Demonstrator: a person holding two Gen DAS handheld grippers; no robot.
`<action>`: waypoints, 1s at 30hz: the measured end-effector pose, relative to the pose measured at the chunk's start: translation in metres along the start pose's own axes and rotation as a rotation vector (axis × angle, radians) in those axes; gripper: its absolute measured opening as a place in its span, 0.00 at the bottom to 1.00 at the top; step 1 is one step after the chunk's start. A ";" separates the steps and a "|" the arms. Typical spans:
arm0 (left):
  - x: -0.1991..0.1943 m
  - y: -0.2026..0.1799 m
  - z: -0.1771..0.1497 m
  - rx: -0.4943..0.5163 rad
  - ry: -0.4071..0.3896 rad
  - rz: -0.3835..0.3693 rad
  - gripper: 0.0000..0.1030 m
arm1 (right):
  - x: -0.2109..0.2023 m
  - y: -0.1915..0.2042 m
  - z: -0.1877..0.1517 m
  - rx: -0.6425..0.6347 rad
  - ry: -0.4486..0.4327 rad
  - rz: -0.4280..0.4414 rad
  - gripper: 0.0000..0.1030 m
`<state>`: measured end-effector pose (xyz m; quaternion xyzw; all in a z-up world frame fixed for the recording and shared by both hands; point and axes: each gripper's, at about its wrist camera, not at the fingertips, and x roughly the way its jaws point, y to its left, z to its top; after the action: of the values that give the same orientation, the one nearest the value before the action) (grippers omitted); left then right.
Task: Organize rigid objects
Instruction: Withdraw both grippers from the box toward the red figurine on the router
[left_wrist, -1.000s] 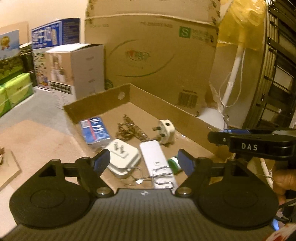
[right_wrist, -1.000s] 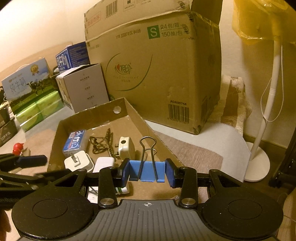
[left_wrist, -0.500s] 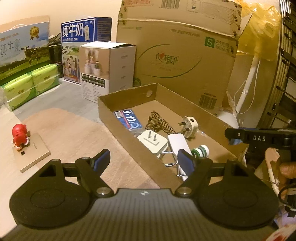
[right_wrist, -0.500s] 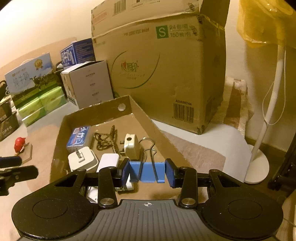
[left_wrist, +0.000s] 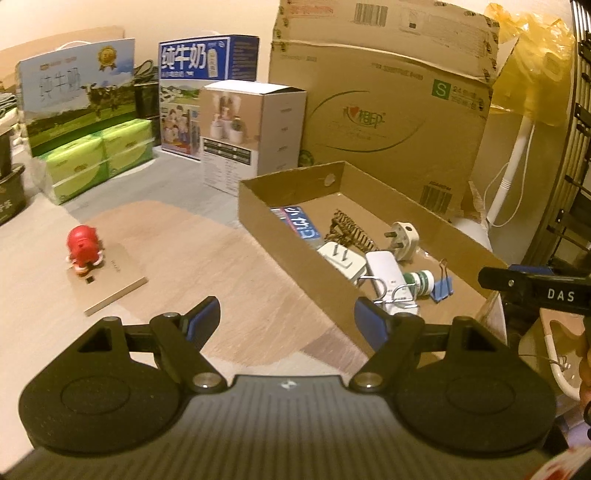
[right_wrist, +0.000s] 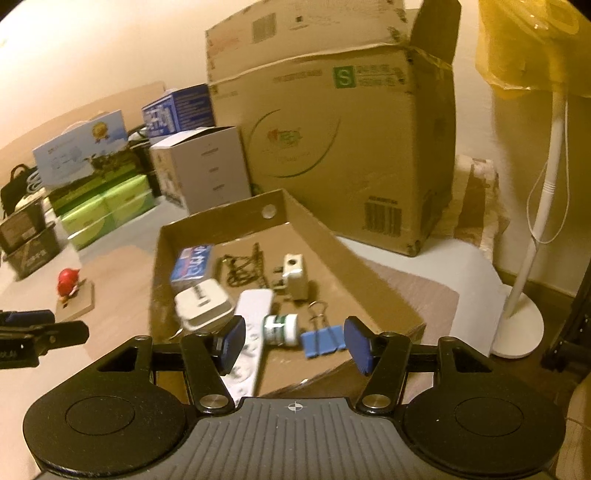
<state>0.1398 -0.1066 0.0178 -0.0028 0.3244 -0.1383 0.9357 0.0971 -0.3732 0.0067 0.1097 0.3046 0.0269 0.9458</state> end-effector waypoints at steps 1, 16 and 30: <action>-0.003 0.003 -0.002 -0.003 -0.001 0.005 0.75 | -0.002 0.004 -0.001 0.003 0.001 0.006 0.58; -0.045 0.052 -0.017 -0.074 -0.011 0.122 0.75 | -0.020 0.054 -0.005 -0.022 0.005 0.088 0.58; -0.071 0.090 -0.028 -0.134 -0.018 0.193 0.75 | -0.020 0.096 -0.006 -0.077 0.009 0.151 0.58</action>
<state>0.0924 0.0006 0.0302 -0.0355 0.3233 -0.0257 0.9453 0.0788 -0.2813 0.0344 0.0958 0.2986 0.1105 0.9431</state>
